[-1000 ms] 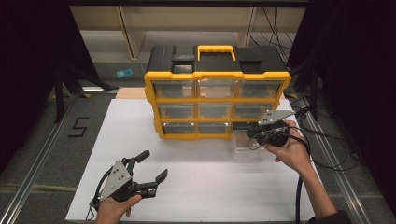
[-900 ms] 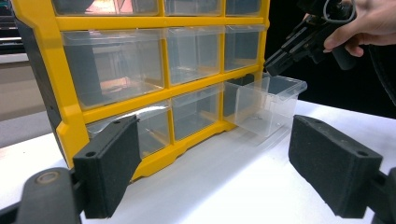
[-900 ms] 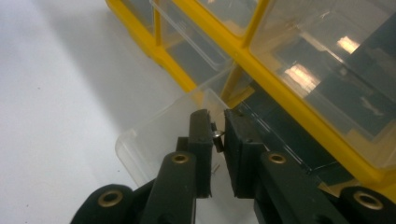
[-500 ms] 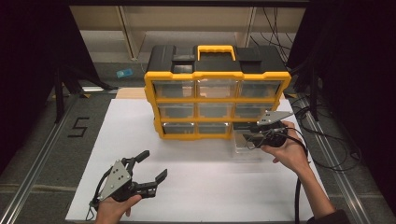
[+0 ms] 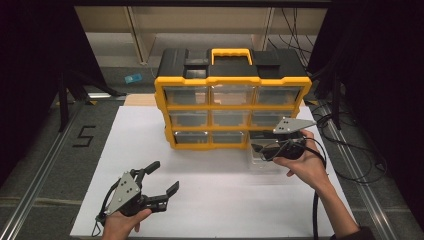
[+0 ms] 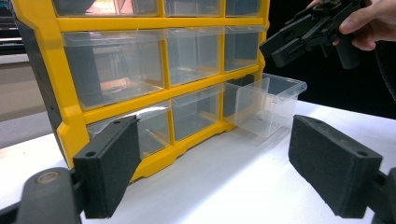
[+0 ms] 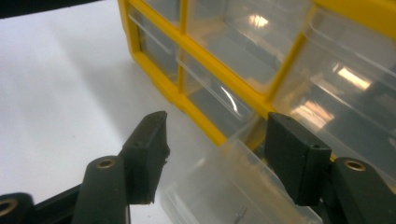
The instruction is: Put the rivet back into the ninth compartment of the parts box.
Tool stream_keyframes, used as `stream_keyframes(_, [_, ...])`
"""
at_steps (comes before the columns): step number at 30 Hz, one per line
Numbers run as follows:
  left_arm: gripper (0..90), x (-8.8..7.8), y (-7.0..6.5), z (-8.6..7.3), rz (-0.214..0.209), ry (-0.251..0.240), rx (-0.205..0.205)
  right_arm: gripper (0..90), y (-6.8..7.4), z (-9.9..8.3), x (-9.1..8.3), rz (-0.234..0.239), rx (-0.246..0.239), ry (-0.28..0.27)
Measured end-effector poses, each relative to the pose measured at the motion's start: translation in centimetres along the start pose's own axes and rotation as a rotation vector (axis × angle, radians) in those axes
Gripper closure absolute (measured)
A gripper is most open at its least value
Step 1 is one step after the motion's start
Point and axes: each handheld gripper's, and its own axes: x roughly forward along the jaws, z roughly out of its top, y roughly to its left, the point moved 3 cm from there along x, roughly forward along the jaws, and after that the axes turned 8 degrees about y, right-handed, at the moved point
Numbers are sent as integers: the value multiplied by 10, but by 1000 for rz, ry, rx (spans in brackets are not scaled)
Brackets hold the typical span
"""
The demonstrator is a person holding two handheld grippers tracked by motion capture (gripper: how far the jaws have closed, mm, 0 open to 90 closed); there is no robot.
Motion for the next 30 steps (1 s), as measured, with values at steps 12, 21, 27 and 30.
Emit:
stream_keyframes(12, [166,0,0,0,0,0,0,336,28,13,-7,39,-5,-108])
stream_keyframes(21, [166,0,0,0,-2,-1,0,332,42,4,-7,77,20,-180])
stream_keyframes(27, [166,1,0,0,-4,2,2,314,47,-5,-8,103,41,-212])
stream_keyframes(30, [166,1,0,0,-4,3,2,286,50,-11,-8,108,57,-218])
